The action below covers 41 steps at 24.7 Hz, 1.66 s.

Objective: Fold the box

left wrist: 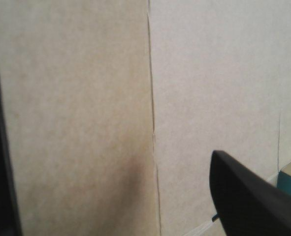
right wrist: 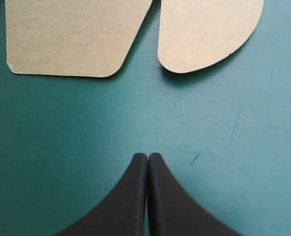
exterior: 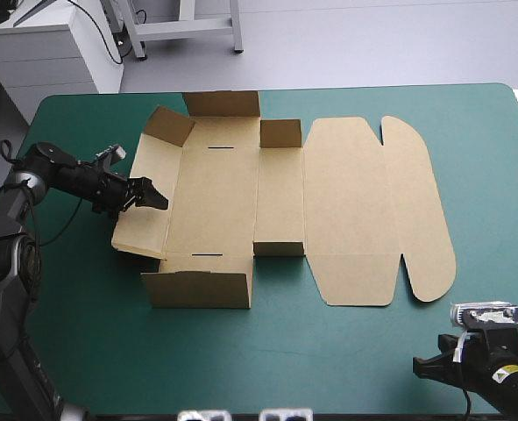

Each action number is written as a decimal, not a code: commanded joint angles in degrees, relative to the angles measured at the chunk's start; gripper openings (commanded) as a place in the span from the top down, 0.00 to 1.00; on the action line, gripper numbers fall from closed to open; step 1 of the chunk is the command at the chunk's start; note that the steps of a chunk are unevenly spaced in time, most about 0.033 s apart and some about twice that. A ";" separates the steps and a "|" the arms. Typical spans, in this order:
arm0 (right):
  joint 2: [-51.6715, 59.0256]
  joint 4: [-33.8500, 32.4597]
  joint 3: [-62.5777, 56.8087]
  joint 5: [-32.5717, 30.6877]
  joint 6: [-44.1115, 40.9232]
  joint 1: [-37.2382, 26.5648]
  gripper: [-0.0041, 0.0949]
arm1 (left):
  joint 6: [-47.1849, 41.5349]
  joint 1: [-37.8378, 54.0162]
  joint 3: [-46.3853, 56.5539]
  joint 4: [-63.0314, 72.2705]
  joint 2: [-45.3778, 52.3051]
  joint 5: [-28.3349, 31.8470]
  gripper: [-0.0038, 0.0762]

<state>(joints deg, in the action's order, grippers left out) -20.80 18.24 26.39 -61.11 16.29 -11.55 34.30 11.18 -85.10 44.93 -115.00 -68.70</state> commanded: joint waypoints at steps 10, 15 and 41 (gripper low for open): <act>-0.55 1.19 1.39 2.35 0.47 0.16 0.98 | -2.08 -1.15 -1.52 4.42 0.49 -3.52 0.91; -0.55 1.19 1.39 2.35 0.47 0.16 0.98 | -2.38 -2.05 -1.76 3.85 -0.02 -2.54 0.96; -0.55 1.19 1.39 1.77 0.47 0.16 0.98 | 17.94 -30.86 -12.41 -37.88 18.10 22.50 0.96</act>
<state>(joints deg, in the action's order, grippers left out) -20.80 18.24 26.39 -61.52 16.29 -11.55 50.95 -17.17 -95.36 9.63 -101.28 -52.21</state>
